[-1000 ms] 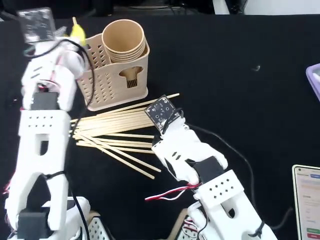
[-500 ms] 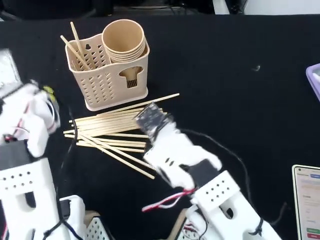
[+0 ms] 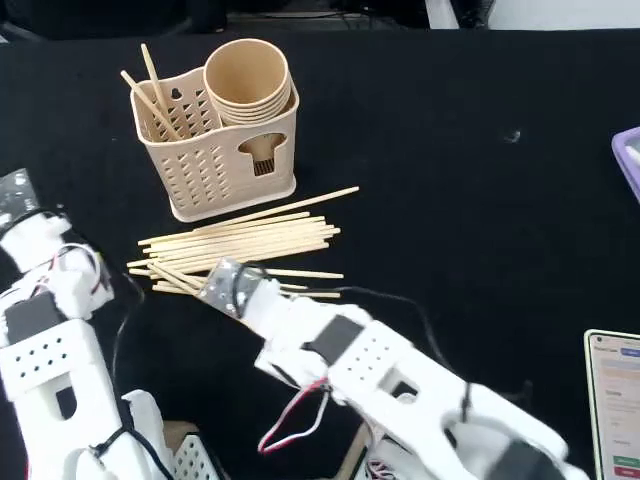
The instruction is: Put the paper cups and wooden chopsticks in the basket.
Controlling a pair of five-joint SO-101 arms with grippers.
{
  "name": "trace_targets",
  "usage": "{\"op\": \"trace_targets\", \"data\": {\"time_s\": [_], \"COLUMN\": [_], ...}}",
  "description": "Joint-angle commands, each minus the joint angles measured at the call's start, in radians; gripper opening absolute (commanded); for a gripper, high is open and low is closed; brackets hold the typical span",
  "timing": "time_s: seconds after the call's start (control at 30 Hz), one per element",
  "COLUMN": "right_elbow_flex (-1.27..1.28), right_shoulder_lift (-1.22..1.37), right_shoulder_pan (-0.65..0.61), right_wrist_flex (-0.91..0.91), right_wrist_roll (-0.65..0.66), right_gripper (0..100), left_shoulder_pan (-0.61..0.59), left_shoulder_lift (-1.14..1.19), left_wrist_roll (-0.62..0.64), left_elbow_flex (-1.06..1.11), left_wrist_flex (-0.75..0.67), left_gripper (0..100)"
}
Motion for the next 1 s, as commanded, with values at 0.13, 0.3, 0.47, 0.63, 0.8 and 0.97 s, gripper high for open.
{"op": "trace_targets", "data": {"time_s": [0.13, 0.3, 0.47, 0.63, 0.8, 0.97], "right_elbow_flex": [-0.116, -0.151, -0.183, -0.183, -0.185, -0.243], "right_shoulder_lift": [0.216, 0.318, 0.367, 0.372, 0.363, 0.265], "right_shoulder_pan": [-0.026, -0.026, -0.026, -0.028, -0.018, 0.063], "right_wrist_flex": [-0.083, -0.112, -0.107, -0.103, -0.091, 0.087], "right_wrist_roll": [-0.002, -0.005, -0.002, 0.003, 0.029, 0.094], "right_gripper": [17.8, 17.8, 17.6, 14.5, 1.9, 1.1], "left_shoulder_pan": [-0.062, -0.059, -0.061, -0.062, -0.064, -0.065], "left_shoulder_lift": [-0.018, -0.018, -0.018, -0.018, -0.018, -0.018], "left_wrist_roll": [0.009, 0.009, 0.009, 0.009, 0.009, 0.009], "left_elbow_flex": [-0.010, -0.008, -0.008, -0.008, -0.008, -0.008], "left_wrist_flex": [-0.020, -0.020, -0.020, -0.020, -0.020, -0.020], "left_gripper": [10, 10, 10, 10, 10, 10]}}
